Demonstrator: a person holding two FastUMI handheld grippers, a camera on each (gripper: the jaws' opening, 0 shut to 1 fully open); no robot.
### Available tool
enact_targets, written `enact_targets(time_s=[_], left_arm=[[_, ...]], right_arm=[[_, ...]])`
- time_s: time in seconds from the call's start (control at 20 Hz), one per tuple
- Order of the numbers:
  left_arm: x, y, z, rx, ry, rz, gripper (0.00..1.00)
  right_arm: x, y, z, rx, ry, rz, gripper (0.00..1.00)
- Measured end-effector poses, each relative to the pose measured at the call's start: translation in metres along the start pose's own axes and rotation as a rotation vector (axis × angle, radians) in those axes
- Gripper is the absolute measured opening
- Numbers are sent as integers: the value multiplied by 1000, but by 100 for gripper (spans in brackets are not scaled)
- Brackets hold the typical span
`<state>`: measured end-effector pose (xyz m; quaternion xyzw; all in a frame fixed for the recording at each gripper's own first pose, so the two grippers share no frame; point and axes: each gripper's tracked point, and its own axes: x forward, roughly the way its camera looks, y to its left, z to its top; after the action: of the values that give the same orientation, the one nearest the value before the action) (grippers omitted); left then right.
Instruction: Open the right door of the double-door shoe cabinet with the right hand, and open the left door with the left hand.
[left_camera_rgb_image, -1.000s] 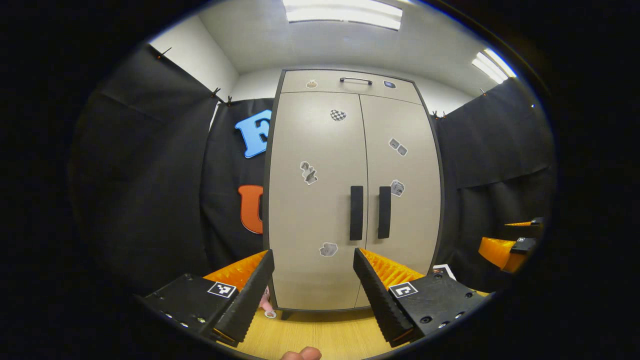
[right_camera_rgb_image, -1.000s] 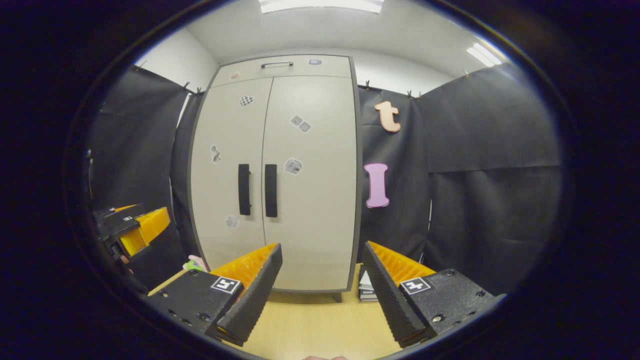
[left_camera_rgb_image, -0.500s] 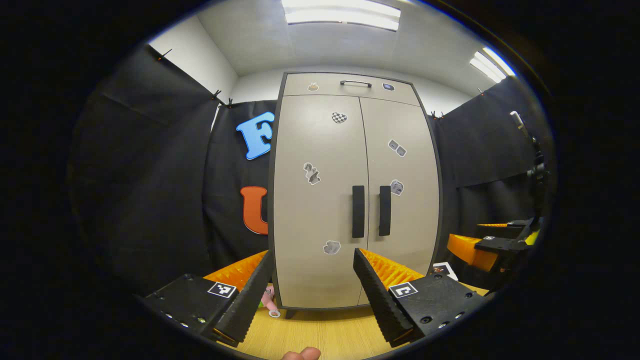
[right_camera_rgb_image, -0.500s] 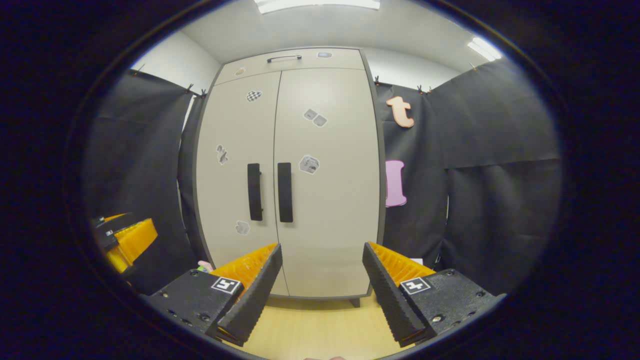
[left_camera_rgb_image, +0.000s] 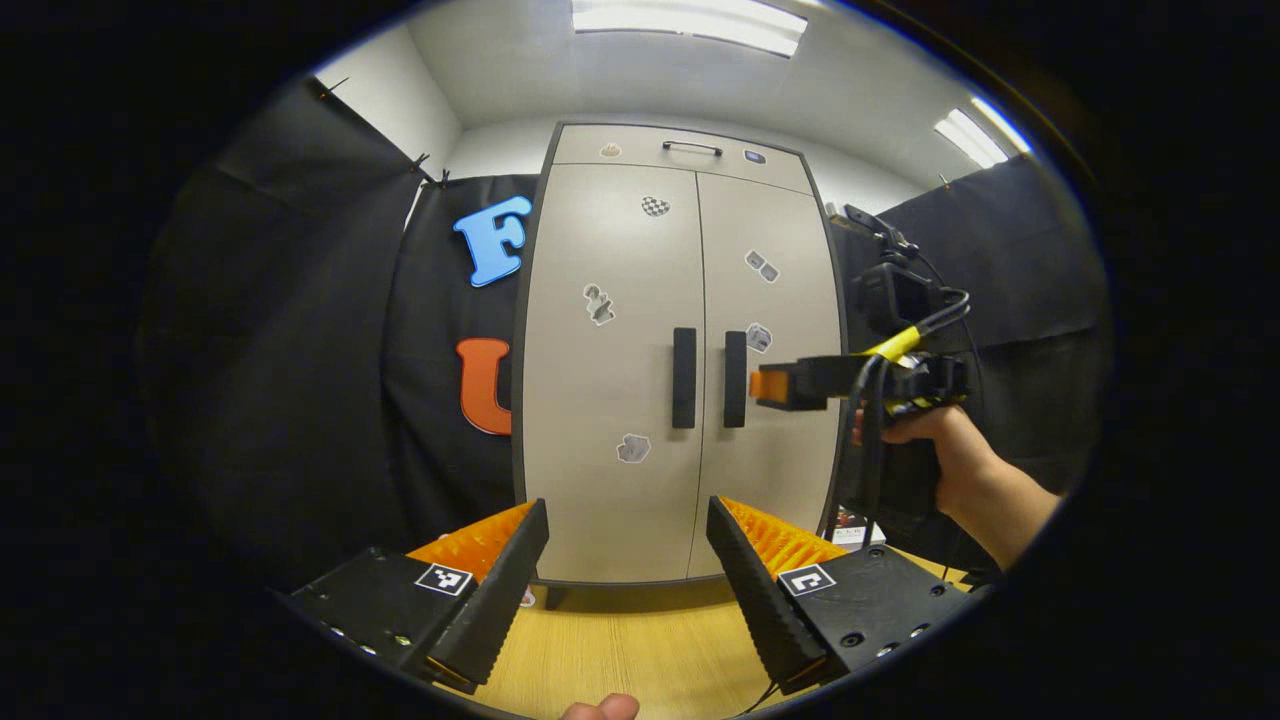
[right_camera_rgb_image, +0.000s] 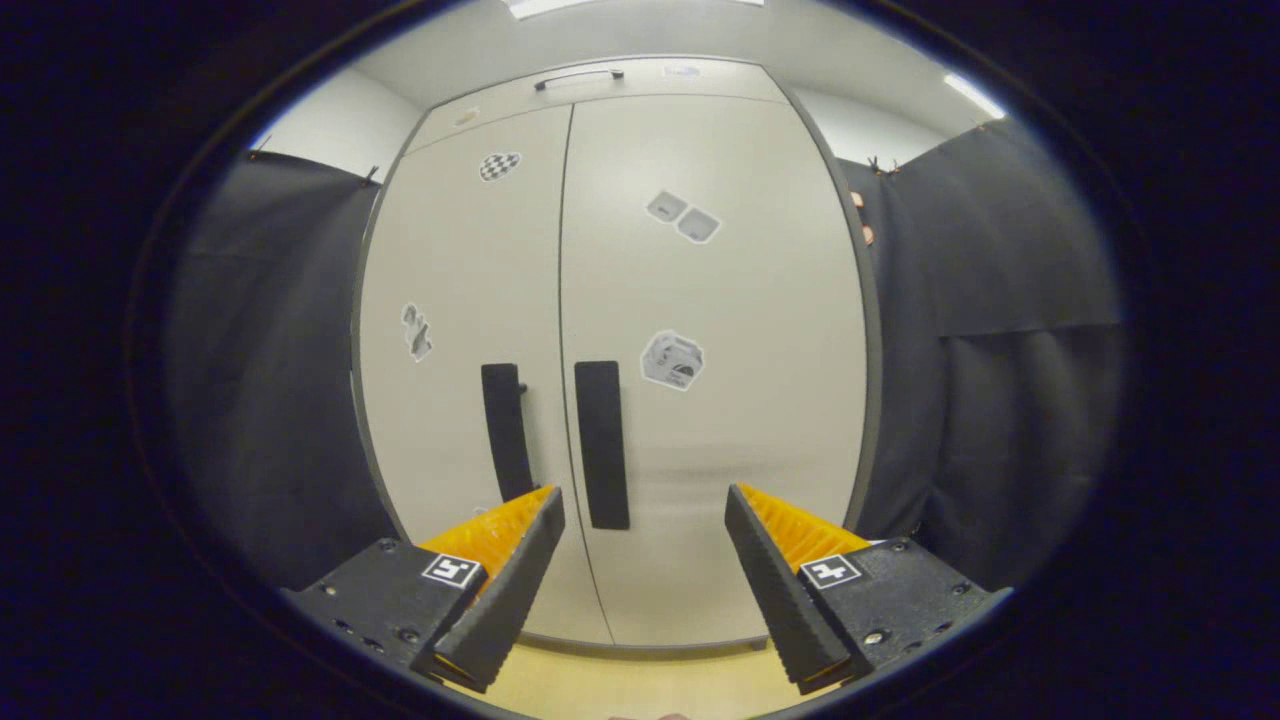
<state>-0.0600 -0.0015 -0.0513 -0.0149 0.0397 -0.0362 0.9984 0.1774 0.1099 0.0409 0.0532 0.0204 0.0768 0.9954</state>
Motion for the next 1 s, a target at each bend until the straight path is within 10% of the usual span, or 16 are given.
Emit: enact_targets(time_s=[0.7, 1.0], left_arm=[[0, 50, -27, 26, 42, 89, 95], [3, 58, -30, 8, 50, 89, 95]], right_arm=[[78, 11, 8, -39, -18, -52, 84], [80, 17, 8, -57, -18, -46, 38]])
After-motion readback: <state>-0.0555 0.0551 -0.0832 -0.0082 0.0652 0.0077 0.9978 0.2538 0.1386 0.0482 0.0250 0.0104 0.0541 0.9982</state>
